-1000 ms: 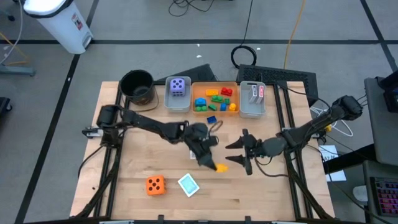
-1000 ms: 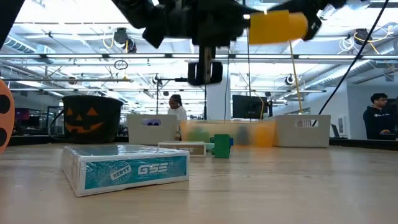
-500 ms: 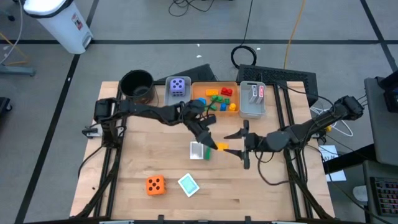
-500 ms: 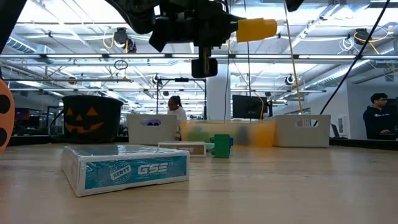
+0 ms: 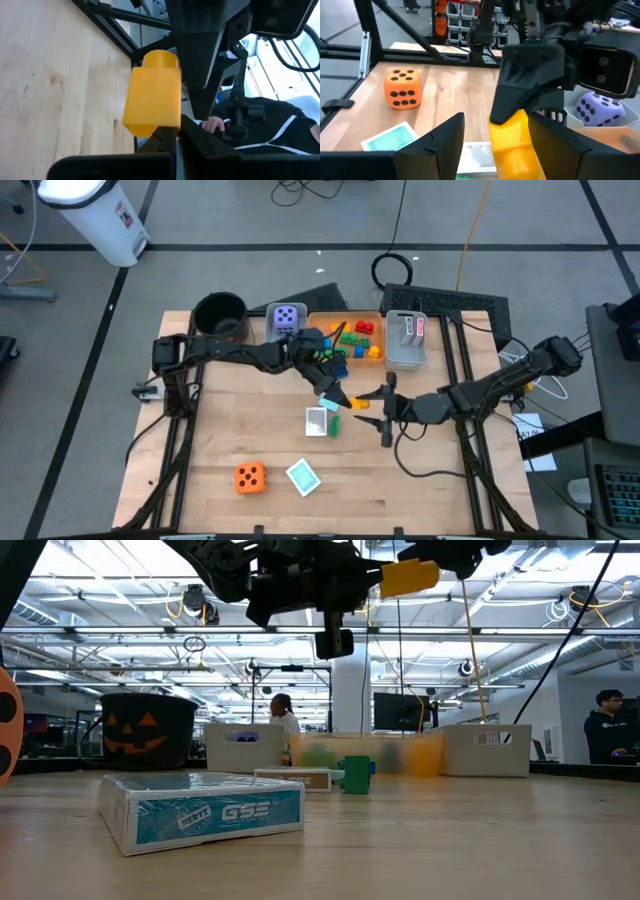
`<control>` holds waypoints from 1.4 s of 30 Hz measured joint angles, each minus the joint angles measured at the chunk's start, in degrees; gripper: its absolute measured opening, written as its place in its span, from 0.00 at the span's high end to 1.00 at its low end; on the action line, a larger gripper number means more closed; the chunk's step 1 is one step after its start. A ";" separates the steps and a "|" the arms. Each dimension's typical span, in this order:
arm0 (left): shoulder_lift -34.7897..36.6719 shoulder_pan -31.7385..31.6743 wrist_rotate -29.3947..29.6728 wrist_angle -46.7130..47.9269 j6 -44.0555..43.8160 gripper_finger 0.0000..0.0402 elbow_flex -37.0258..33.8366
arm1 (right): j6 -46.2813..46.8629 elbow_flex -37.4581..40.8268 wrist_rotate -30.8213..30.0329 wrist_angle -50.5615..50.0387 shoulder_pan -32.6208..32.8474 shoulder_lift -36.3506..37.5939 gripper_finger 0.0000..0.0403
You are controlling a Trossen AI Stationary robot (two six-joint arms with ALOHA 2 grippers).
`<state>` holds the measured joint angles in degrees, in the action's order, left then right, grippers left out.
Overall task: Pick & Place Toys
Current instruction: Put the yellow game piece into the orange bin
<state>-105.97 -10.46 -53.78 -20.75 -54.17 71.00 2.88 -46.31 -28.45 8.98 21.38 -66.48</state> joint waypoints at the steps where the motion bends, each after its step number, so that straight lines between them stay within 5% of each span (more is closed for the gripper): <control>1: 0.00 0.02 0.00 -0.02 -0.05 0.98 -0.01 | 0.37 -0.01 0.04 0.01 -0.42 0.00 0.48; 35: 0.02 0.48 -0.15 -4.85 -2.29 0.99 0.04 | 3.33 0.07 3.00 -2.72 -2.42 -0.04 0.48; 42: 0.02 0.50 0.24 -4.82 -2.07 0.98 0.04 | 3.47 0.07 2.91 -0.25 -2.42 -0.04 0.57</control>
<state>-105.95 -9.96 -53.54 -25.58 -56.24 71.05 6.35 -46.24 -25.55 8.74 18.96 -66.52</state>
